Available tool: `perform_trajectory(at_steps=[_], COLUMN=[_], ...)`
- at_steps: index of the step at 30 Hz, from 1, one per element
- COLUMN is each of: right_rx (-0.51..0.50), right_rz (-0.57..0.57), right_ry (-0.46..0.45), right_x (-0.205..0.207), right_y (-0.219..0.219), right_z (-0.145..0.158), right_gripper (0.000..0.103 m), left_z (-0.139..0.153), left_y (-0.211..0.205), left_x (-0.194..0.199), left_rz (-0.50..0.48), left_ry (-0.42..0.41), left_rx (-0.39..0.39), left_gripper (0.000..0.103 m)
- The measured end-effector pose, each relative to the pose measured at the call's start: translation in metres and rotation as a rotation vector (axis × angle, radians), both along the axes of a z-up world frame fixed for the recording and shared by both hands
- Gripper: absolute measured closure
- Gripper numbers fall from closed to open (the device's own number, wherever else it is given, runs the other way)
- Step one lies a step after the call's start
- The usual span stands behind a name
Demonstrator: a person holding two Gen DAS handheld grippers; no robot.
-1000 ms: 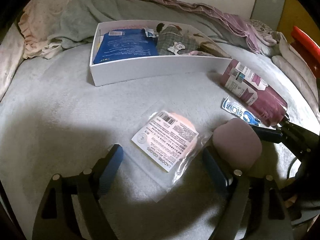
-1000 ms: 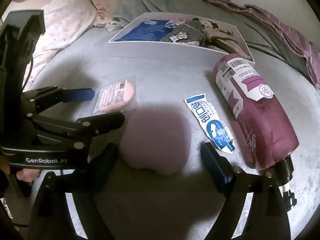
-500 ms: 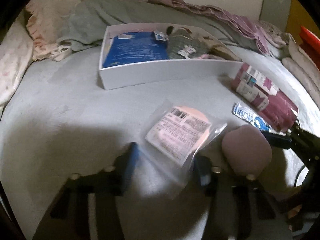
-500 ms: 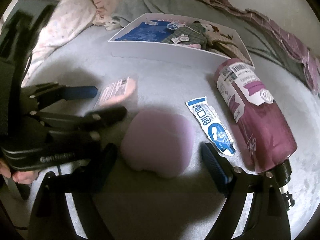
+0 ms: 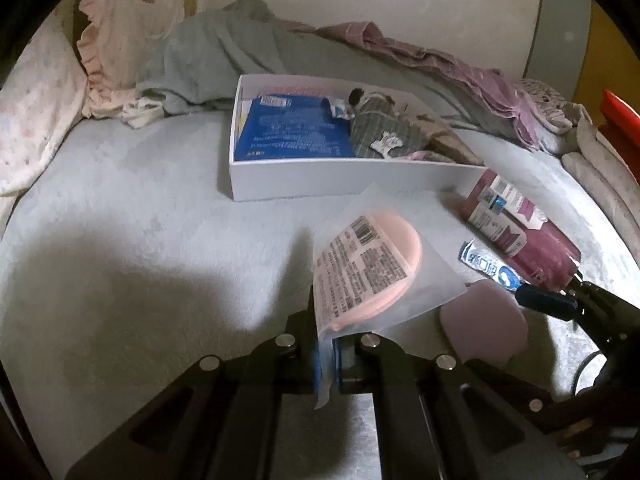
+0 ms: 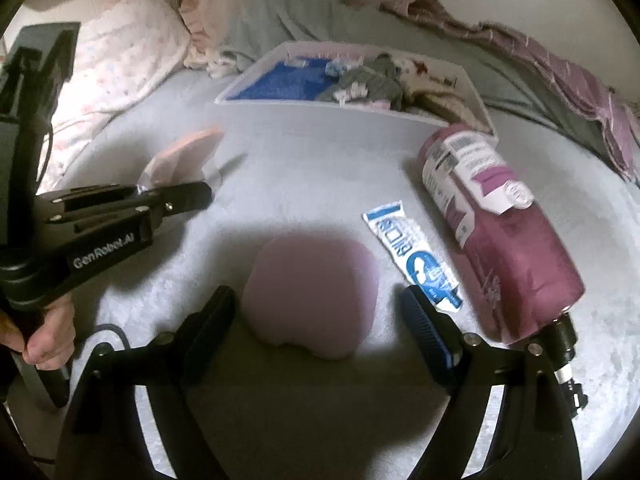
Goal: Organize soft objects
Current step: 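Grasp the clear bag with pink sponge with the left tool while the right tool grasps the lavender pad, then carry the sponge bag into the tray with the left tool while the right tool places the lavender pad there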
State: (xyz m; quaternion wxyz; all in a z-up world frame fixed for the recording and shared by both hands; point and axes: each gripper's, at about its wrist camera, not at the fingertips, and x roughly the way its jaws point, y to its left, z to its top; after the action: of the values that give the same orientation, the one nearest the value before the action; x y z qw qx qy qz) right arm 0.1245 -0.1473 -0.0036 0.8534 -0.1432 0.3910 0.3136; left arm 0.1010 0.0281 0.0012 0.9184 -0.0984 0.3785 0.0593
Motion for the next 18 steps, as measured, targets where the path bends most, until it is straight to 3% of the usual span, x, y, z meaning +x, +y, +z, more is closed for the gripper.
perform_trajectory(at_steps=[4, 7, 18], right_rx=[0.012, -0.006, -0.022], right_rz=[0.008, 0.003, 0.0], right_ry=[-0.058, -0.021, 0.024], right_x=[-0.008, -0.001, 0.005], right_y=[-0.001, 0.002, 0.004], right_z=[0.008, 0.003, -0.001], right_gripper=[0.024, 0.04, 0.058], left_z=[0.001, 0.001, 0.005], left_y=[-0.001, 0.0, -0.003], left_x=[-0.001, -0.001, -0.004], left_rz=[-0.002, 0.002, 0.004], left_ry=[-0.005, -0.005, -0.017], left_rx=[0.007, 0.005, 0.032], left_gripper=[0.101, 0.101, 0.101])
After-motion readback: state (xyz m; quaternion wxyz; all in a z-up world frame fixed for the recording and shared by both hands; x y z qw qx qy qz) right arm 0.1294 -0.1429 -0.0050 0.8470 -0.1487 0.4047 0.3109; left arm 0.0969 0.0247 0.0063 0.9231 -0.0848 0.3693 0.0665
